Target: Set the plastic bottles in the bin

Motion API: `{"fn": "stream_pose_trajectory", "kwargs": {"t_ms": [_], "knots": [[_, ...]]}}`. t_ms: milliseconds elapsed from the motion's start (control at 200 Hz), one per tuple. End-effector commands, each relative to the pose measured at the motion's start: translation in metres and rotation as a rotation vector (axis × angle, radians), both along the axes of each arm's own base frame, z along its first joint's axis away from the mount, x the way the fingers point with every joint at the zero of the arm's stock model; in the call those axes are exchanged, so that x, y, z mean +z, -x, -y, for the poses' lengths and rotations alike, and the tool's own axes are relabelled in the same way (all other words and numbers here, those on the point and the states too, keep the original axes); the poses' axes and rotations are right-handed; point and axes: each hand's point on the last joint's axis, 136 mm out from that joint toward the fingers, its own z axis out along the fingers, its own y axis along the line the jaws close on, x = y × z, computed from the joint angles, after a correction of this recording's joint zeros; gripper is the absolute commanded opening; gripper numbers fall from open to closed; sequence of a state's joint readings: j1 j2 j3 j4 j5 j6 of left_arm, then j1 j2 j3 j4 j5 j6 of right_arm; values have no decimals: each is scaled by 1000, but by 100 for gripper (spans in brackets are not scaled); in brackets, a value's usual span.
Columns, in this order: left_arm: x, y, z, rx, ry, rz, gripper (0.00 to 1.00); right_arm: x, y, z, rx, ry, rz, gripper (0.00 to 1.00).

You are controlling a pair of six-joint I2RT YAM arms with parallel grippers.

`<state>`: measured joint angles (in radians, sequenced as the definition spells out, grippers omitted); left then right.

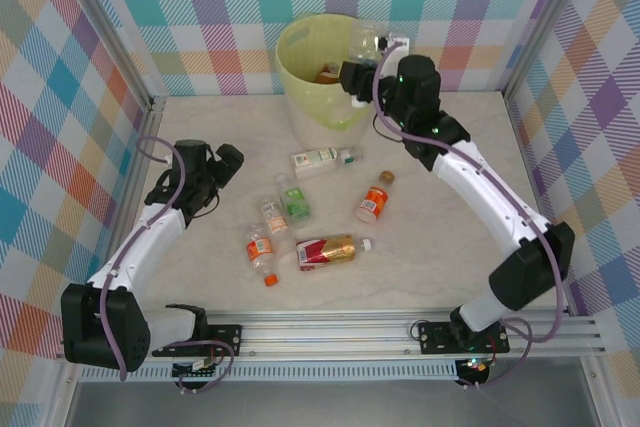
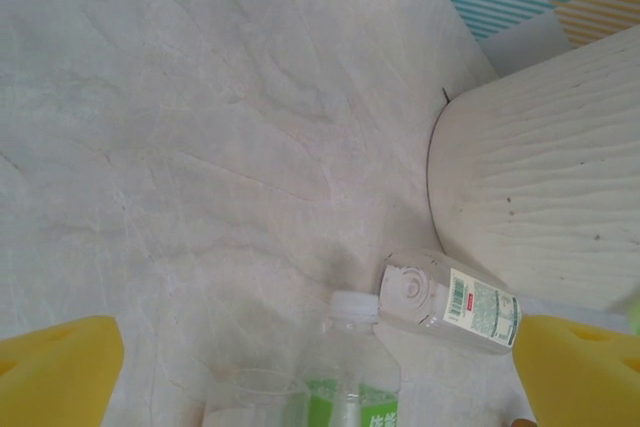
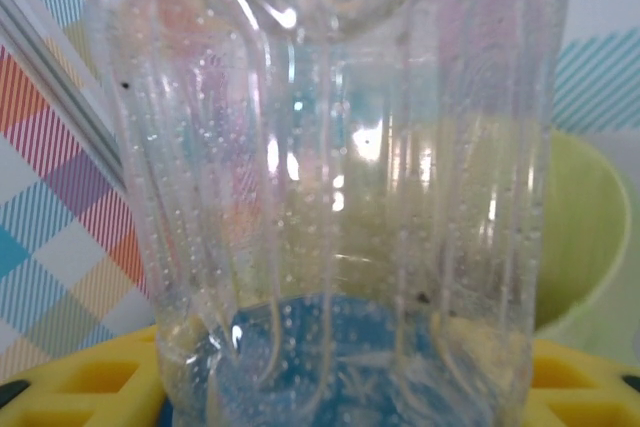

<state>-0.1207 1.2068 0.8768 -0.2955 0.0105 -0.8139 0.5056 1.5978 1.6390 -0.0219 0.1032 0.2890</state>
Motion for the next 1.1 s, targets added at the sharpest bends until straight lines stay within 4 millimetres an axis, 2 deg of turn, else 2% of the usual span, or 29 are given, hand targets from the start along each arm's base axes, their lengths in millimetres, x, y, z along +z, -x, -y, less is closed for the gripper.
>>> {"fn": "stream_pose_trajectory", "kwargs": {"t_ms": [0, 120, 225, 395, 405, 530, 620, 715, 785, 895, 1095], "knots": [[-10, 14, 4, -61, 22, -52, 100, 5, -39, 1, -19, 90, 48, 54], [-14, 20, 7, -101, 23, -77, 100, 3, -87, 9, -69, 138, 41, 54], [-17, 26, 7, -119, 10, -99, 100, -9, -122, 16, -99, 183, 11, 54], [-21, 38, 1, -120, -7, -108, 100, -21, -155, 14, -77, 228, 22, 55], [-21, 39, 1, -118, -7, -108, 100, -26, -157, 14, -73, 233, 15, 55], [-21, 46, -3, -110, -21, -100, 100, -28, -164, 8, -49, 237, 35, 56], [-23, 50, -5, -102, -26, -104, 100, -39, -168, 3, -30, 246, 30, 59], [-25, 54, -5, -102, -19, -122, 100, -54, -175, 4, -46, 265, 10, 70], [-28, 60, -7, -98, -26, -150, 100, -56, -176, 7, -64, 270, 0, 81], [-34, 73, -15, -75, -61, -203, 100, -46, -171, 11, -69, 278, 9, 90], [-37, 93, -19, -70, -91, -250, 100, -19, -147, 18, -64, 265, 1, 95]]}}
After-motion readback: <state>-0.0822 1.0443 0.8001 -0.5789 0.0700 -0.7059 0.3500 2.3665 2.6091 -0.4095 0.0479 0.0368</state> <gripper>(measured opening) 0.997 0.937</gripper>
